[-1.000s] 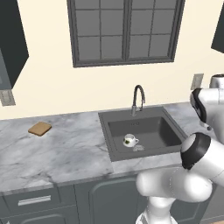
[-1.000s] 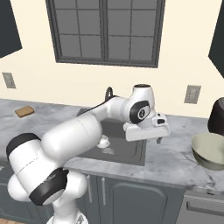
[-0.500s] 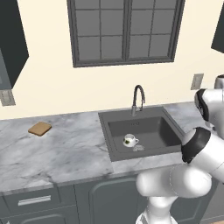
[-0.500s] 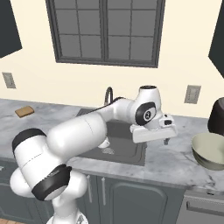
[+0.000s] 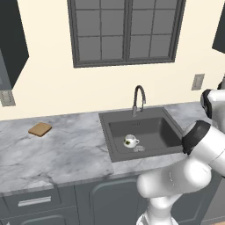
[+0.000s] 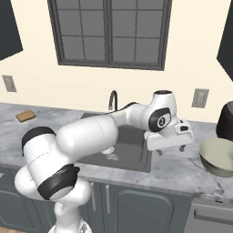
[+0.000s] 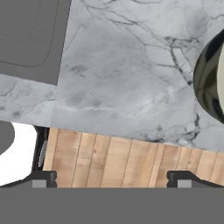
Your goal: Pick the mug and place it in the sink. Pick the bowl and place it in the open cabinet and then close the cabinet.
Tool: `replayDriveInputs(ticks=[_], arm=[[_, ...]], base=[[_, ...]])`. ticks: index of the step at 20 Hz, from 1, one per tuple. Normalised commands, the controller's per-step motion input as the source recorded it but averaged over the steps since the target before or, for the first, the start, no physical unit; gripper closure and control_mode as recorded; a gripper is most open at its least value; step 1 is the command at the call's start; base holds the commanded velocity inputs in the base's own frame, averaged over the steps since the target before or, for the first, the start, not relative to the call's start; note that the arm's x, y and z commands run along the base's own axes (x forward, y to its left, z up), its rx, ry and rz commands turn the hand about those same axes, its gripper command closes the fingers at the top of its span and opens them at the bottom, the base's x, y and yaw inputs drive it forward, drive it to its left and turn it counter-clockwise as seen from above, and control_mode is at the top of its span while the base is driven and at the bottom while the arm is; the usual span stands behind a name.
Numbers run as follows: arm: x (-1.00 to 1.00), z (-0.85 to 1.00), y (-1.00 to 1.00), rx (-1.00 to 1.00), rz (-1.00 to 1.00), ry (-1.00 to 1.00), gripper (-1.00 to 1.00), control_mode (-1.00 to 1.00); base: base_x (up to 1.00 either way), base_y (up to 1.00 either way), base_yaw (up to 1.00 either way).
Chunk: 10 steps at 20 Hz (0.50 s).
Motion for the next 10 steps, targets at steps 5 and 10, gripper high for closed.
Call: replayDriveInputs(ticks=[5, 10], arm=[[0.12, 0.0, -0.19, -0.01, 0.0, 0.0, -1.0, -1.0], [0.18, 0.0, -0.16, 0.0, 0.0, 0.0, -1.0, -1.0]], base=[[0.0, 0.0, 0.0], [0.0, 0.0, 0.0]])
